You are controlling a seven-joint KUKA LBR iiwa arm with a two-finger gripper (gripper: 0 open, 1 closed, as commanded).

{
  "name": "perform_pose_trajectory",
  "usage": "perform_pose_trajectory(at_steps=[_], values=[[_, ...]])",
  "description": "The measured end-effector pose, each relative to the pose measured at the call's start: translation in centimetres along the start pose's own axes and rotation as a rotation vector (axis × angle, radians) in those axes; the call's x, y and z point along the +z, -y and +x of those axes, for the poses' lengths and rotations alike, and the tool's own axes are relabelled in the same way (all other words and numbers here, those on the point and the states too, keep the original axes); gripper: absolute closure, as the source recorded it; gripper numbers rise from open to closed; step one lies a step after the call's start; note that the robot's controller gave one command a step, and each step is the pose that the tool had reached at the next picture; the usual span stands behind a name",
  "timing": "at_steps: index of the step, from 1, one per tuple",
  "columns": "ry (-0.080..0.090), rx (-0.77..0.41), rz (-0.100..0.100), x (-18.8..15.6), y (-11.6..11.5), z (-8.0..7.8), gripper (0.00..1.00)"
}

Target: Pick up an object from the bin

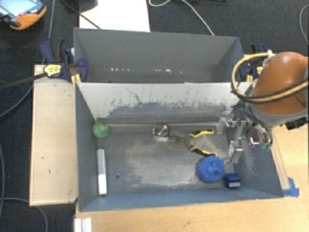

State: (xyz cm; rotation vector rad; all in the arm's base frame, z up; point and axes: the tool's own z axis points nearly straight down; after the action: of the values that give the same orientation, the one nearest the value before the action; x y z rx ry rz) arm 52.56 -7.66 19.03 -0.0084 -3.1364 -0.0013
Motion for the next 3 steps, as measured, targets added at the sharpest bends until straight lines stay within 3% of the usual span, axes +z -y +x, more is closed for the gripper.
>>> perform_pose_trajectory(at_steps=[1, 2, 3], values=[[-0.004, 0.017, -0.001, 12.3, 0.6, 2.1, 0.0], [0.014, 0.009, 0.001, 11.6, 0.6, 1.6, 1.0], [0.018, 0.085, 0.0, 9.9, 0.0, -6.0, 1.0]])
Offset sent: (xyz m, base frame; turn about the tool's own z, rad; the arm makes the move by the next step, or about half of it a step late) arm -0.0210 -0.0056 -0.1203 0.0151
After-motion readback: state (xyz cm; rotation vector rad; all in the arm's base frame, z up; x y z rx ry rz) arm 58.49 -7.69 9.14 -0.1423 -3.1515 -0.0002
